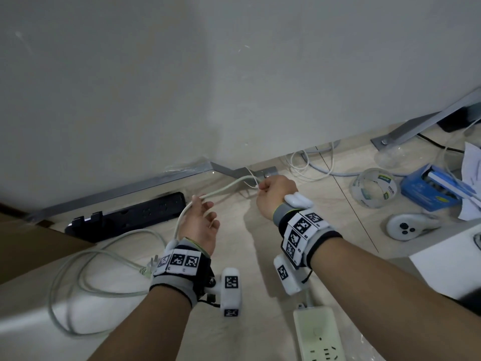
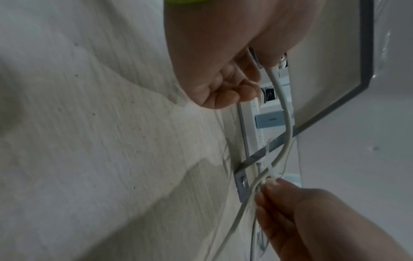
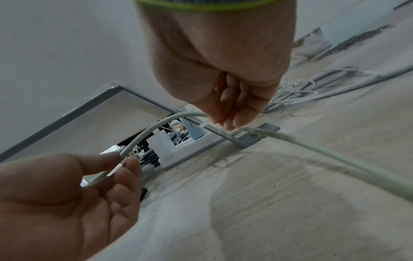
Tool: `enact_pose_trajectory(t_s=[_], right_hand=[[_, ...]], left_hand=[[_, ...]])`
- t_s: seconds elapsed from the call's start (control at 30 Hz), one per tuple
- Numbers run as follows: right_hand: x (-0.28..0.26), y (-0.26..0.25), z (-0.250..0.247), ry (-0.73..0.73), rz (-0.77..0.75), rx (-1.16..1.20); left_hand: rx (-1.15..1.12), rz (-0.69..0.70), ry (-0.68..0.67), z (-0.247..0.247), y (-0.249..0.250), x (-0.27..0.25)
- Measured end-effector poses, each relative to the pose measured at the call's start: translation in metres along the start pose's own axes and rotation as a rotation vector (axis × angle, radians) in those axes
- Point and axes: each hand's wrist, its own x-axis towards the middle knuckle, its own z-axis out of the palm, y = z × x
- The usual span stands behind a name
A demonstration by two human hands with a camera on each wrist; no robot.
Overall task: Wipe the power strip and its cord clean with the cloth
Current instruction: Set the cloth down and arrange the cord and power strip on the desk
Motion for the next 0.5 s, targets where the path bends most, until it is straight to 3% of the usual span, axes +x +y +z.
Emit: enact_pose_trajectory(t_s=[0.2,0.4,0.5], right_hand=[[-0.009,-0.003,0.0,-0.05,-0.024,-0.023],[-0.007,-0.002,0.005,-0.175,-0.027,-0.166],[-0.01,0.0,0.008,-0.246,-0.032,-0.129]], left_hand=[[0.203,0.248,-0.001,0.03,0.006,-0.018],[0.242,0.256,-0.001,0.049,-0.001,-0.009],[0.33,0.283,-0.021,0.053,-0.002,-0.003]])
